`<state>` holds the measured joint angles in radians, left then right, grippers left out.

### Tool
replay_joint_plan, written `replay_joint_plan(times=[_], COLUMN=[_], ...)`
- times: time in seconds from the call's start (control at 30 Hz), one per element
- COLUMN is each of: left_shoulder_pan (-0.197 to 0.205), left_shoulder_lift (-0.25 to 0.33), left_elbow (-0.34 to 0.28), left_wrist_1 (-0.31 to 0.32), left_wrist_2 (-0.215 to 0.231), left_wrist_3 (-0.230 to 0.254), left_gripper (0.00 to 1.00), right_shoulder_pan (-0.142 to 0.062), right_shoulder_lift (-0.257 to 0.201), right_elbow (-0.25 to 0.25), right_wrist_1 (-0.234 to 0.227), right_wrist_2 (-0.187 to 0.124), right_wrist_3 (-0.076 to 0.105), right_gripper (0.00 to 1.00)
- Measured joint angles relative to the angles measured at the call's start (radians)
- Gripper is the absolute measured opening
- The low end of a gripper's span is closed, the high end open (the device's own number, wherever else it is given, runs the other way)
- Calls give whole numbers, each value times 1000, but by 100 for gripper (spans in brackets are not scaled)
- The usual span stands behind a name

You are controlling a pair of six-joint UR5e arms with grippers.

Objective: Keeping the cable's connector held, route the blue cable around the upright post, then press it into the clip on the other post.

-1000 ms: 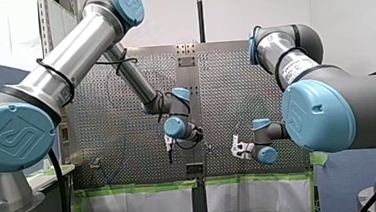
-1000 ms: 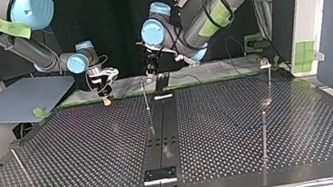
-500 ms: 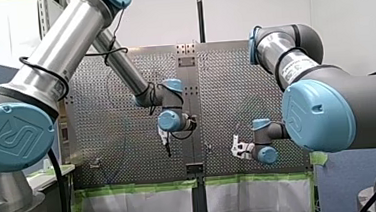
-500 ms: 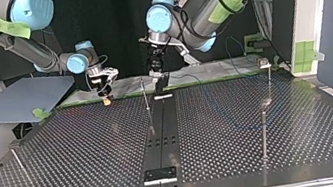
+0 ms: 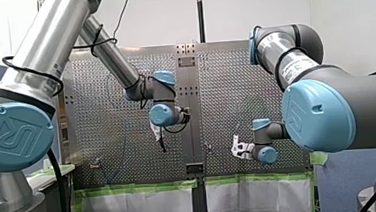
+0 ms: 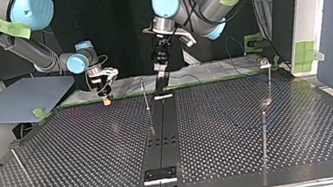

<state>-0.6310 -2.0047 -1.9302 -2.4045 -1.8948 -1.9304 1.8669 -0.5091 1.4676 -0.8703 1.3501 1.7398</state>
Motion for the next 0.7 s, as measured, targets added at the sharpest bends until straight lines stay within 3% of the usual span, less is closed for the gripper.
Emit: replay_joint_plan(times=[0.7], left_shoulder_pan=[-6], left_shoulder_lift=[175], left_elbow=[-175], left_wrist_1=[-8], left_wrist_2=[-22], left_wrist_3=[-11], left_gripper=[100], right_shoulder_pan=[-3], right_shoulder_lift=[-1], right_elbow=[1], right_wrist_1=[3], right_wrist_2=[13], right_wrist_3=[-2], right_gripper=[0])
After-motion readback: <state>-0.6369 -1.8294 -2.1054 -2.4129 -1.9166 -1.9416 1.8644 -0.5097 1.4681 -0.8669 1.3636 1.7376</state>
